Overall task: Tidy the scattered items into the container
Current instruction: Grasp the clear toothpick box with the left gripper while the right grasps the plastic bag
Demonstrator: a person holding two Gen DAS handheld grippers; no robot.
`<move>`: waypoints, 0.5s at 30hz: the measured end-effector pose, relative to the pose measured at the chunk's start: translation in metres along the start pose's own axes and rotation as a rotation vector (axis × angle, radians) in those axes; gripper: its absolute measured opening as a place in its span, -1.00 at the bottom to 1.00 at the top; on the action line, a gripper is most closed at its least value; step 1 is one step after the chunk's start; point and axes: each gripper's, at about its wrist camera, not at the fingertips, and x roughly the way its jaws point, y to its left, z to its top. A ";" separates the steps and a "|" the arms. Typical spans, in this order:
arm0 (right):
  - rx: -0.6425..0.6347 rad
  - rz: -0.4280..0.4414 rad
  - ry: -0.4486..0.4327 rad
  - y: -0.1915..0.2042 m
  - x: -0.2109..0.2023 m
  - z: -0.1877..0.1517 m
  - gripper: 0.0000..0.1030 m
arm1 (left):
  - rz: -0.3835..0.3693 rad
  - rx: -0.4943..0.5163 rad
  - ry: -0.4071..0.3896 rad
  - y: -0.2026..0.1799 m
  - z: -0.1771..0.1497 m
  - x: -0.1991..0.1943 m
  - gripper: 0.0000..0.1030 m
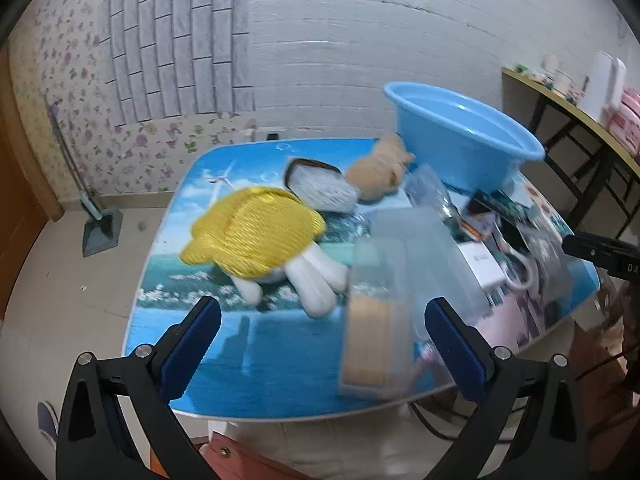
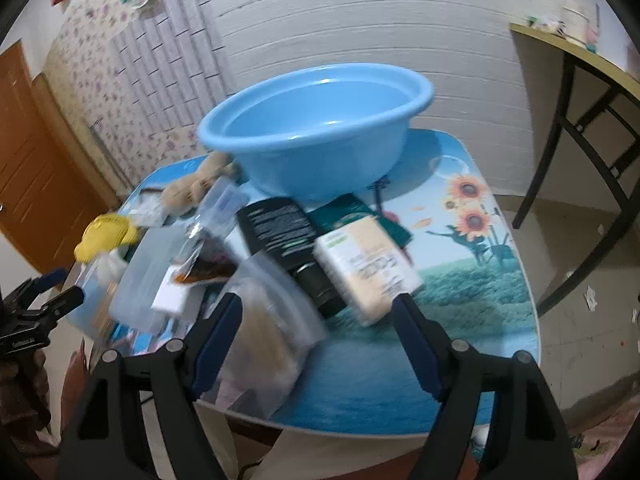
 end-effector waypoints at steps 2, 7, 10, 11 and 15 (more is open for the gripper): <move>-0.018 0.017 0.014 0.008 0.001 -0.003 0.51 | -0.018 0.011 0.012 -0.005 -0.003 0.003 0.88; -0.054 0.044 0.034 0.021 0.008 -0.006 0.51 | -0.046 0.007 0.071 -0.008 -0.008 0.018 0.23; -0.064 0.044 0.043 0.024 0.010 -0.008 0.51 | -0.058 0.021 0.076 -0.011 -0.011 0.022 0.14; -0.072 0.047 0.051 0.025 0.011 -0.009 0.51 | -0.063 0.024 0.076 -0.012 -0.011 0.023 0.14; -0.131 0.040 0.072 0.035 0.015 -0.012 0.51 | -0.054 0.045 0.068 -0.019 -0.012 0.023 0.05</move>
